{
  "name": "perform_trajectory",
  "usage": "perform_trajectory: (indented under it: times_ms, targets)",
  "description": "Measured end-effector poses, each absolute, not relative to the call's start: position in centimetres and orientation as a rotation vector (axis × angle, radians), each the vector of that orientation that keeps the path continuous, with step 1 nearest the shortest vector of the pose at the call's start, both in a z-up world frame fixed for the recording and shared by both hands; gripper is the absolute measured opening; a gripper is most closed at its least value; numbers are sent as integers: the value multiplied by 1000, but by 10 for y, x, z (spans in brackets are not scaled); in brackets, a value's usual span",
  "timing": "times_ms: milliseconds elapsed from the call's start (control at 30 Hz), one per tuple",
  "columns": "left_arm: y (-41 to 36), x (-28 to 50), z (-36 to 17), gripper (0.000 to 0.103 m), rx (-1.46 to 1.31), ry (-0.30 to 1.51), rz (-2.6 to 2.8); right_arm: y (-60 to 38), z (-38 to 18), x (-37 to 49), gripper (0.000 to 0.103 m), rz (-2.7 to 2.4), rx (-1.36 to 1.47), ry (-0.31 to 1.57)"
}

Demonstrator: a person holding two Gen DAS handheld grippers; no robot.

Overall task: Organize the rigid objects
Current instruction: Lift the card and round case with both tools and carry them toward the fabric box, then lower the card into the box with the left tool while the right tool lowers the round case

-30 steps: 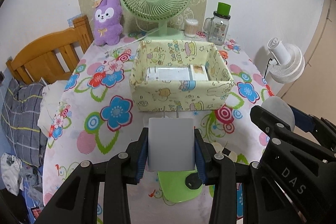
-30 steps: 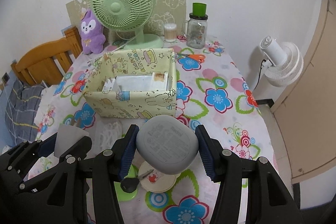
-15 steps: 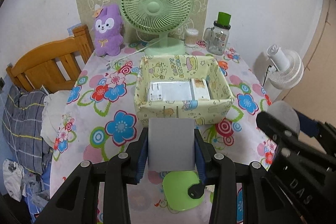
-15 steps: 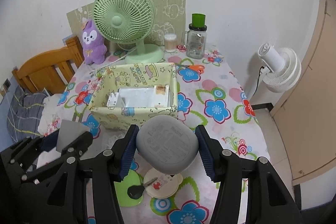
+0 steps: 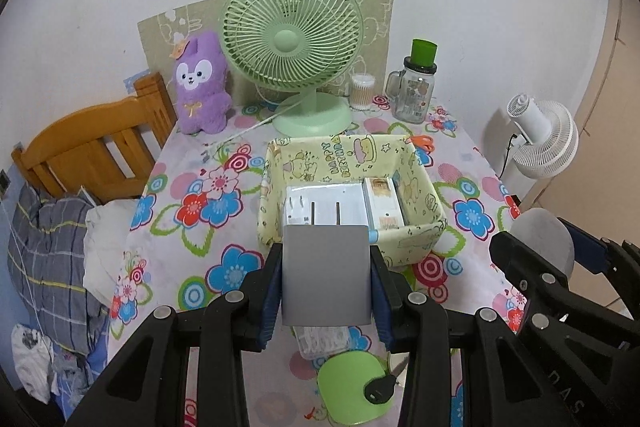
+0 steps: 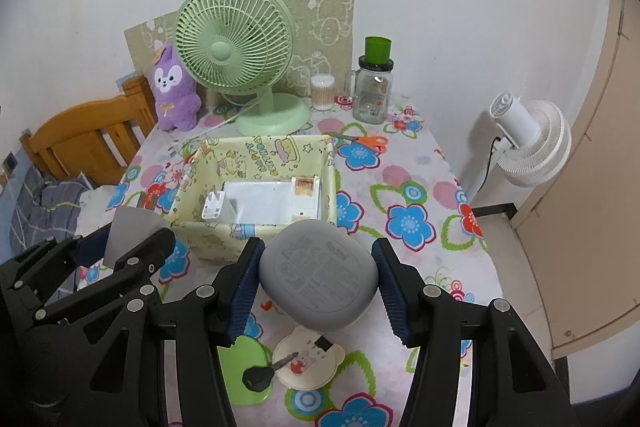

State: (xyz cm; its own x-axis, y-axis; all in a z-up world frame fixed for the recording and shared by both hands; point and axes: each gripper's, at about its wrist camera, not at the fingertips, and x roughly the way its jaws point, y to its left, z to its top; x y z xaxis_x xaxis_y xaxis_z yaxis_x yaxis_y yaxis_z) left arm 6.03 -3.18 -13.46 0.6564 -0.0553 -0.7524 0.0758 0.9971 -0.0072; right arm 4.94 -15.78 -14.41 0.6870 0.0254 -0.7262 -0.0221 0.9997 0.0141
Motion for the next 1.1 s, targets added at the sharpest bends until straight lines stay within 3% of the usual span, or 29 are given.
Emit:
perform_trajectory:
  times_ms: [1100]
  targets:
    - [-30, 134, -137, 40, 32, 884, -57, -156, -145, 137, 59, 79, 3, 827]
